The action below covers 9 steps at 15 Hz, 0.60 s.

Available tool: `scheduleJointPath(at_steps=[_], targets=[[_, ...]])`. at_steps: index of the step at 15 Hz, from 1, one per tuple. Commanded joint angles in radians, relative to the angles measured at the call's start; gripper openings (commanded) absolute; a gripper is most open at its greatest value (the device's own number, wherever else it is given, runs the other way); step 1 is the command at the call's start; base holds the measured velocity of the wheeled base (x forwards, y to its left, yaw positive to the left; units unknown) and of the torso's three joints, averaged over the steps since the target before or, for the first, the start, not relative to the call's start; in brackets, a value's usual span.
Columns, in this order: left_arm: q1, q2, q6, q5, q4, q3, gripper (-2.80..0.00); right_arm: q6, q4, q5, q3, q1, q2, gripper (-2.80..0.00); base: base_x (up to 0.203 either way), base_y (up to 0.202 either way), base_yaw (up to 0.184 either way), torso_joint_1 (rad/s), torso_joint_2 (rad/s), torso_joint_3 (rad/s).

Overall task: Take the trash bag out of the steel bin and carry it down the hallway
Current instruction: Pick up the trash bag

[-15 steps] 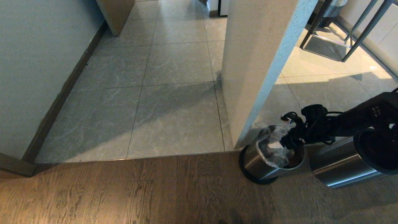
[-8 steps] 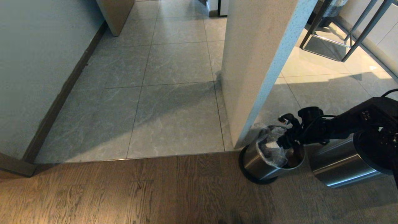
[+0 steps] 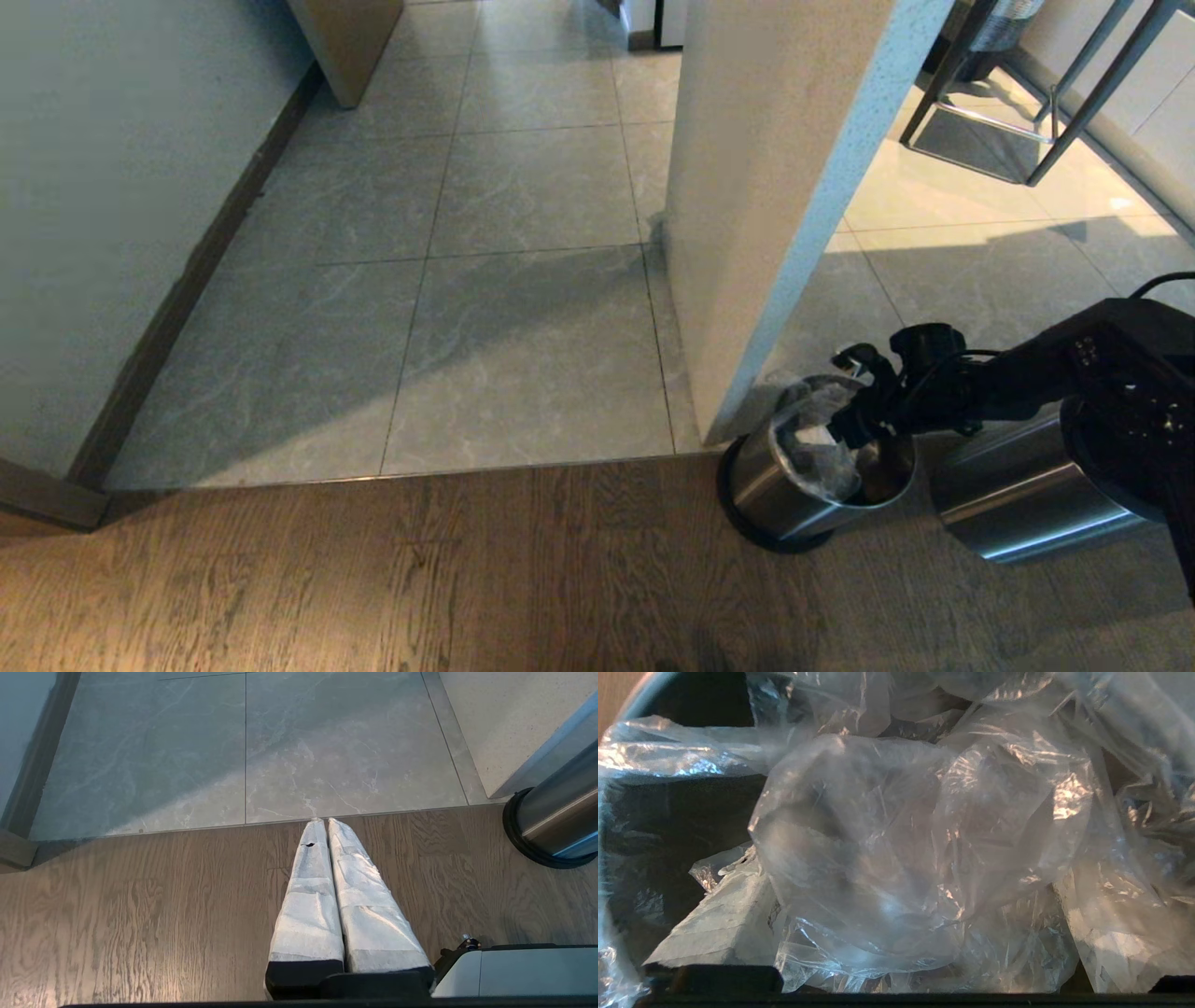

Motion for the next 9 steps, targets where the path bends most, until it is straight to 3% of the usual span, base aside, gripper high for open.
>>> scheduleJointPath(at_steps=[1,2,3,9], targets=[[0.000,-0.001,0.000,0.000,0.000,0.000,-2.80,-0.002,-0.002,0.006,-0.002,0.002,0.002,0.00,0.000,0.000,0.000,0.000,0.00,0.000],[0.000,0.000,0.000,0.000,0.000,0.000,-2.80,-0.002,0.004,0.009,0.000,0.002,-0.002,0.00,0.000,0.000,0.000,0.000,0.00,0.000],[0.000,0.000,0.000,0.000,0.000,0.000,-2.80,-0.002,0.006,0.009,-0.002,0.002,-0.004,-2.80,0.000,0.000,0.000,0.000,0.00,0.000],[0.000,-0.002,0.000,0.000,0.000,0.000,-2.80,-0.007,0.014,0.003,0.005,0.021,-0.024,-2.80,0.000,0.000,0.000,0.000,0.00,0.000]])
